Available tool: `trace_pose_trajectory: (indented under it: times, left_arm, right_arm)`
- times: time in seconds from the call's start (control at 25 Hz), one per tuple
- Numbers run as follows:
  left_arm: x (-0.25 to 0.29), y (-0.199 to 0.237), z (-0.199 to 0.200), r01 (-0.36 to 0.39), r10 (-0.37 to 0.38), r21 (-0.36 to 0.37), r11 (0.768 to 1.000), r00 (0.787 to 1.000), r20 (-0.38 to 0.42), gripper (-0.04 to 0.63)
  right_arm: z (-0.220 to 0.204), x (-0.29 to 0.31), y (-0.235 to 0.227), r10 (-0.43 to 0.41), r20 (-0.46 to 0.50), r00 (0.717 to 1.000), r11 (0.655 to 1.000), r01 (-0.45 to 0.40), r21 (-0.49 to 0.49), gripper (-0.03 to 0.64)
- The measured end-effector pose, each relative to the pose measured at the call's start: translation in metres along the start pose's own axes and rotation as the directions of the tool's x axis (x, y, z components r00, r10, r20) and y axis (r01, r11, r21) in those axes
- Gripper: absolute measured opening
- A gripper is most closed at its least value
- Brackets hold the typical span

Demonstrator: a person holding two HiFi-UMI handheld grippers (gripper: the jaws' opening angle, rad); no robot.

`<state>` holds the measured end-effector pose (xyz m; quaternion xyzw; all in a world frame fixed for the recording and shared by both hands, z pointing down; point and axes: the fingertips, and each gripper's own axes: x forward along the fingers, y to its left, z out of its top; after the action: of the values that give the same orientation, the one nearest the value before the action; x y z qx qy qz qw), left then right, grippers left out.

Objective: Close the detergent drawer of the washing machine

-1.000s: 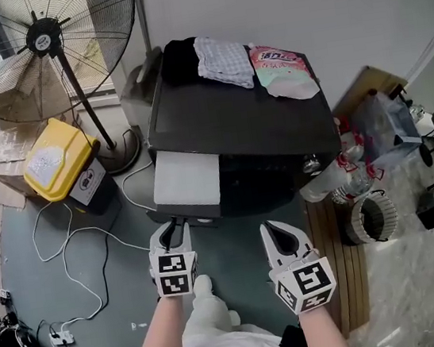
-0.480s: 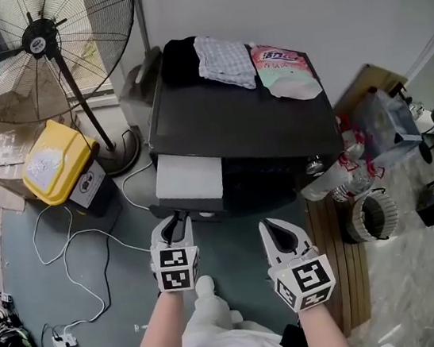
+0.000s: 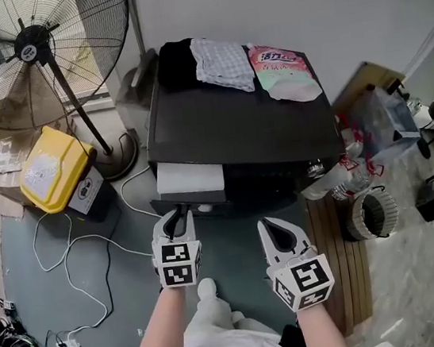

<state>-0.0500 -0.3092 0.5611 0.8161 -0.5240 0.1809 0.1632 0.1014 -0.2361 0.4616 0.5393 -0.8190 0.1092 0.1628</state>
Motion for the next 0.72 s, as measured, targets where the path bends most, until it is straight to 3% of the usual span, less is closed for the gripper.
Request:
trace_pose_trajectory:
  times: [0.72]
  left_arm:
    - [0.032,0.013,0.022,0.032,-0.032,0.009,0.999,0.999,0.01,0.072]
  right_arm:
    - [0.013,0.032,-0.008,-0.023,0.008,1.0,1.0,0.023,0.022,0.0]
